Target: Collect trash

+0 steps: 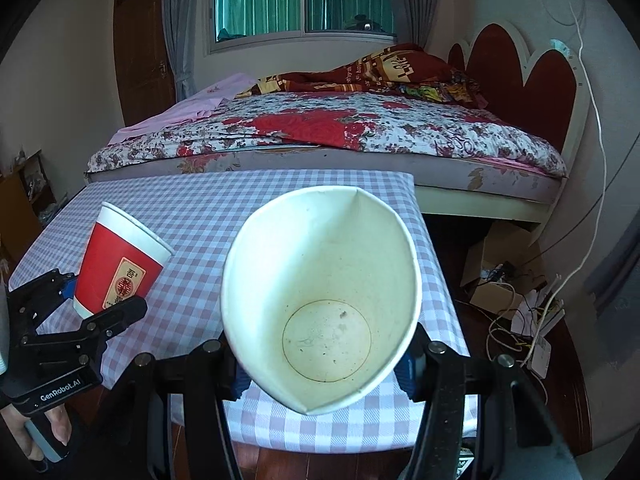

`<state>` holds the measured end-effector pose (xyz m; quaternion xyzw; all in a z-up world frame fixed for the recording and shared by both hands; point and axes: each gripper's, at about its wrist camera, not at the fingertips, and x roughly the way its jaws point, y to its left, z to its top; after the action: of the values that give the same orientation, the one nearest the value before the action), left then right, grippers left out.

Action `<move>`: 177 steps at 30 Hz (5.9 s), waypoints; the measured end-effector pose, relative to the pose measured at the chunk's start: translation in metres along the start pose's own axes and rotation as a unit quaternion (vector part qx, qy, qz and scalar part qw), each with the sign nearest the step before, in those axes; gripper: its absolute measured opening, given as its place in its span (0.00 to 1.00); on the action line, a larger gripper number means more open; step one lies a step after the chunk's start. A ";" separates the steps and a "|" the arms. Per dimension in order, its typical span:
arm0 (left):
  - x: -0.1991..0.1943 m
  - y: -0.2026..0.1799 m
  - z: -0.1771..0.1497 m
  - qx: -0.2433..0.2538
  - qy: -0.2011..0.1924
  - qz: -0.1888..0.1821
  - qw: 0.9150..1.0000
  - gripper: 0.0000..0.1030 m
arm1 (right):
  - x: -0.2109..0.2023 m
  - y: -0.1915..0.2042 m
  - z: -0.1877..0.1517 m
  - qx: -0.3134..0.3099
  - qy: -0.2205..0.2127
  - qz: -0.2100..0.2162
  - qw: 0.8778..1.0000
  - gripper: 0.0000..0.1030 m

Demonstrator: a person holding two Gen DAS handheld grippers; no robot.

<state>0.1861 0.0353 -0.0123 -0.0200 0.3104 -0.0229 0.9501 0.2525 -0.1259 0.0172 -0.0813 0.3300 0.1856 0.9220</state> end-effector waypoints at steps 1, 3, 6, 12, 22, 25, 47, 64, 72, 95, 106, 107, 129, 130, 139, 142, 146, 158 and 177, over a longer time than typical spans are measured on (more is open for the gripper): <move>-0.001 -0.004 -0.001 0.003 -0.001 -0.003 1.000 0.56 | -0.003 -0.002 -0.002 0.001 -0.001 -0.001 1.000 0.55; -0.003 -0.014 -0.003 0.011 -0.002 -0.010 1.000 0.56 | -0.010 -0.007 -0.007 0.007 -0.004 -0.003 1.000 0.55; -0.004 -0.029 -0.007 0.021 -0.002 -0.025 0.999 0.56 | -0.022 -0.017 -0.016 0.017 -0.007 -0.011 1.000 0.55; 0.000 -0.061 -0.014 0.038 0.005 -0.054 0.998 0.56 | -0.043 -0.039 -0.038 0.034 -0.006 -0.033 0.999 0.55; 0.009 -0.108 -0.025 0.074 0.022 -0.103 0.992 0.56 | -0.067 -0.077 -0.072 0.066 0.005 -0.068 0.996 0.55; 0.011 -0.123 -0.028 0.086 0.026 -0.118 0.989 0.56 | -0.075 -0.088 -0.083 0.078 0.008 -0.079 0.994 0.55; 0.039 -0.231 -0.075 0.164 0.088 -0.228 0.956 0.56 | -0.111 -0.168 -0.181 0.153 0.057 -0.141 0.977 0.56; 0.081 -0.280 -0.111 0.185 0.155 -0.251 0.937 0.56 | -0.084 -0.216 -0.254 0.174 0.116 -0.117 0.971 0.57; 0.110 -0.298 -0.137 0.197 0.207 -0.259 0.923 0.56 | -0.050 -0.221 -0.284 0.149 0.160 -0.095 0.971 0.57; 0.154 -0.303 -0.156 0.162 0.266 -0.272 0.911 0.99 | -0.003 -0.220 -0.329 0.049 0.250 -0.096 0.962 0.98; 0.136 -0.284 -0.165 0.178 0.215 -0.166 0.946 0.99 | -0.022 -0.251 -0.340 0.178 0.229 -0.137 0.947 0.99; 0.136 -0.283 -0.166 0.176 0.216 -0.164 0.946 0.99 | -0.023 -0.250 -0.341 0.181 0.226 -0.139 0.947 0.99; 0.092 -0.244 -0.144 0.174 0.171 -0.094 0.965 0.99 | -0.043 -0.208 -0.300 0.170 0.186 -0.145 0.957 0.99; 0.087 -0.239 -0.141 0.169 0.167 -0.090 0.967 0.99 | -0.045 -0.205 -0.295 0.169 0.183 -0.149 0.957 0.99; 0.051 -0.204 -0.121 0.154 0.143 -0.066 0.975 0.99 | -0.059 -0.172 -0.259 0.162 0.160 -0.145 0.963 0.99; 0.042 -0.195 -0.117 0.145 0.134 -0.058 0.979 0.99 | -0.063 -0.162 -0.249 0.162 0.156 -0.146 0.963 0.99; 0.027 -0.182 -0.109 0.134 0.122 -0.051 0.982 0.99 | -0.073 -0.148 -0.235 0.159 0.148 -0.149 0.965 0.99; -0.044 -0.145 -0.076 0.097 0.063 -0.029 0.993 0.99 | -0.138 -0.097 -0.175 0.131 0.085 -0.166 0.974 0.99; -0.174 -0.126 -0.064 0.058 -0.037 -0.014 0.998 0.99 | -0.259 -0.027 -0.144 0.123 -0.006 -0.192 0.974 0.99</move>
<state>0.0036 -0.0822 0.0449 0.0302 0.2732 -0.0539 0.9600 -0.0051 -0.2646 0.0730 -0.0283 0.3230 -0.0361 0.9453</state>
